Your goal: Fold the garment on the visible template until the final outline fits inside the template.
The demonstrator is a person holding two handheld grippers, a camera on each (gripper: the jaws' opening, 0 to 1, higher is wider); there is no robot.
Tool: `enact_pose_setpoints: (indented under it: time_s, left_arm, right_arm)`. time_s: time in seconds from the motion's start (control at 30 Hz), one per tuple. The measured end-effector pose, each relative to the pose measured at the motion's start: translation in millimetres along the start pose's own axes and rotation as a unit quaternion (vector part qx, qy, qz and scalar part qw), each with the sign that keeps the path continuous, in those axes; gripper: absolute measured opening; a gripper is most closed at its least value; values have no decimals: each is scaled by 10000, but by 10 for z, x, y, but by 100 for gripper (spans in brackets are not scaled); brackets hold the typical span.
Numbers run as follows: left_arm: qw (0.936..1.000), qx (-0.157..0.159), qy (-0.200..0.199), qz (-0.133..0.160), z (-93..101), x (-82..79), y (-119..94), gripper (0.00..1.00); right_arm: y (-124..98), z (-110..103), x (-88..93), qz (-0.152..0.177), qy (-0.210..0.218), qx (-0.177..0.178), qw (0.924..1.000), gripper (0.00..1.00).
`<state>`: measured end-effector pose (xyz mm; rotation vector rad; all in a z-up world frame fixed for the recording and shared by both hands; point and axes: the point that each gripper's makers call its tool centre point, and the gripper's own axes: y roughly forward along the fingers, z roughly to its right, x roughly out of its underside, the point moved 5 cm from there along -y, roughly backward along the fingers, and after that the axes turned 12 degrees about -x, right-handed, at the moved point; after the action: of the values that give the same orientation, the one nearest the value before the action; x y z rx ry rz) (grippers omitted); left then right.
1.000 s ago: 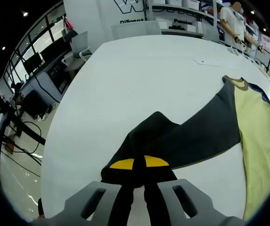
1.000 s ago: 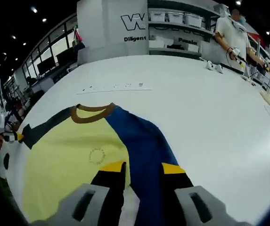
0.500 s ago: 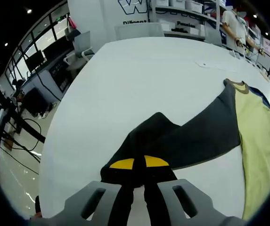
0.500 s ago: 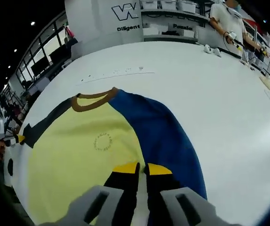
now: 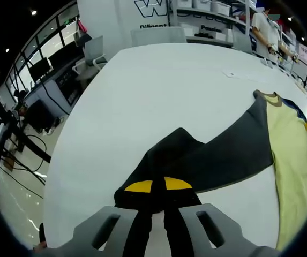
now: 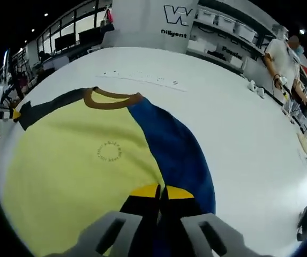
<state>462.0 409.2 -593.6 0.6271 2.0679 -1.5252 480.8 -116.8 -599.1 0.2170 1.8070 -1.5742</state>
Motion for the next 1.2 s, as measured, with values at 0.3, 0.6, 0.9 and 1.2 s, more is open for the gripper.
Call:
enact_pose_setpoints:
  time_s: [0.3,0.6,0.9,1.2]
  left_arm:
    - [10000,25,-11,0,-1,-1,3,4]
    - [10000,0,-12,11,5,1,-3,4]
    - [10000,16,-22,-1,8,0,-4,4]
    - [10000,25,-11,-10,11,0,-4,4]
  right_arm:
    - [24,-6,-29,91,-196,-10,9998,2]
    - [-261,-113,147,582,875,-522,9931,16]
    - [-445,-239,377,586,990,-666,9911,22]
    - [-658,-367,681,381,886,-702,9929,21]
